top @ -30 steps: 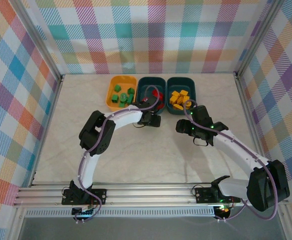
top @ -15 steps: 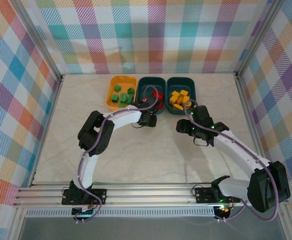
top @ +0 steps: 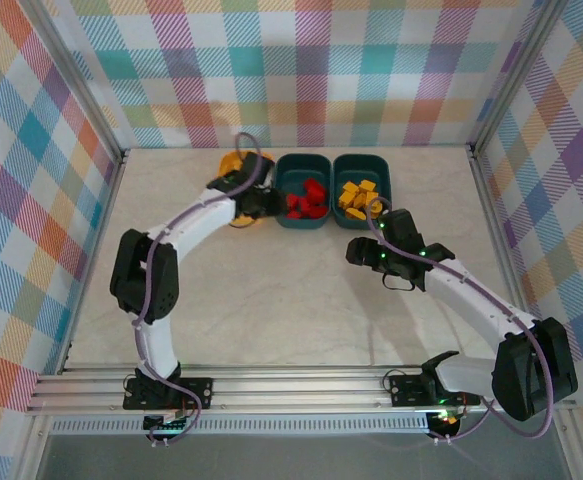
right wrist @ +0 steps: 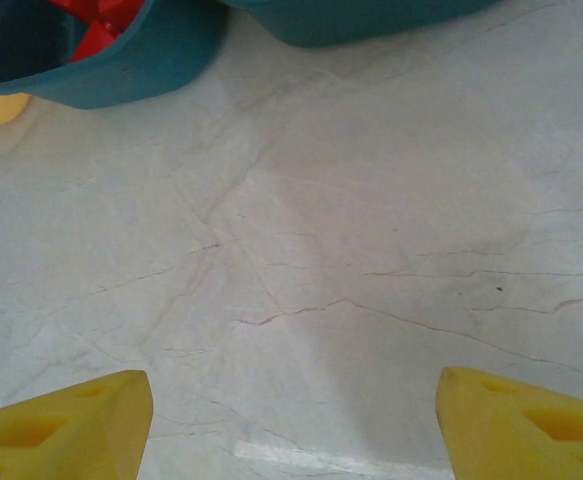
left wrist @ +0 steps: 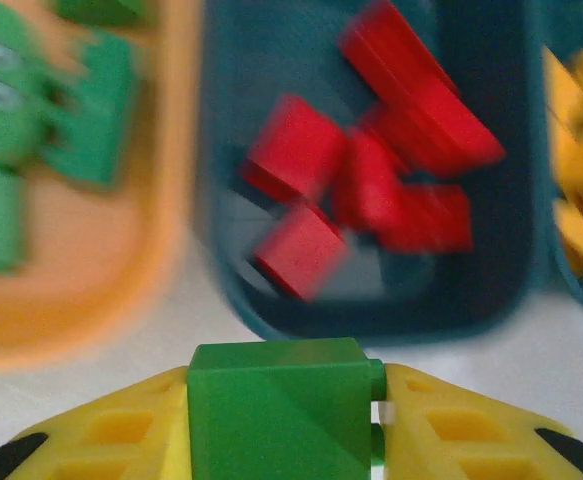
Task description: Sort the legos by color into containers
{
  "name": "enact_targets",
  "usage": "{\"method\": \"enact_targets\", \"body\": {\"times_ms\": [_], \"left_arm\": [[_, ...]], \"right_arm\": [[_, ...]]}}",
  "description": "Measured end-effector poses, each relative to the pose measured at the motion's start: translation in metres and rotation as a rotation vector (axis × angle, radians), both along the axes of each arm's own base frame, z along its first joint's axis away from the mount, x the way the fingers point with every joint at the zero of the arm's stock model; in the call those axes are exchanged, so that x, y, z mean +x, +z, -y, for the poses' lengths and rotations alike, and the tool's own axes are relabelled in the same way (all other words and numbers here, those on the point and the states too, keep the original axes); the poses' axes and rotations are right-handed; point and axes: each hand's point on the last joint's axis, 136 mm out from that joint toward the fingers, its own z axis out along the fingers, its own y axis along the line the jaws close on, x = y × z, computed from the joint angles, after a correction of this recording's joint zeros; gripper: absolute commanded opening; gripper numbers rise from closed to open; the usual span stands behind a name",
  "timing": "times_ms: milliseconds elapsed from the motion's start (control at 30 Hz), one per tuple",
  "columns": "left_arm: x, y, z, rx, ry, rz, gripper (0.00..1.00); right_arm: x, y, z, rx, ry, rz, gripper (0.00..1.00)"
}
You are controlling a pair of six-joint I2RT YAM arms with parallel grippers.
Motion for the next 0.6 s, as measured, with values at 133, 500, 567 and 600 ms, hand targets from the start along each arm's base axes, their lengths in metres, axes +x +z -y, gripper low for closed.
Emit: {"method": "enact_targets", "body": {"times_ms": [133, 500, 567, 600], "left_arm": [[0.056, -0.013, -0.053, -0.030, 0.161, -0.025, 0.42], [0.111, -0.048, -0.046, -0.035, 0.175, -0.069, 0.52], [0.111, -0.053, -0.045, -0.031, 0.175, -0.080, 0.61], [0.110, -0.054, -0.045, -0.029, 0.174, -0.082, 0.63]], "right_arm": [[-0.001, 0.001, -0.003, 0.011, 0.007, -0.003, 0.76], [-0.009, 0.004, -0.003, 0.036, 0.010, -0.003, 0.78], [-0.011, 0.004, -0.003, 0.041, 0.007, -0.010, 0.79], [-0.011, 0.004, -0.003, 0.043, 0.007, -0.010, 0.79]]}}
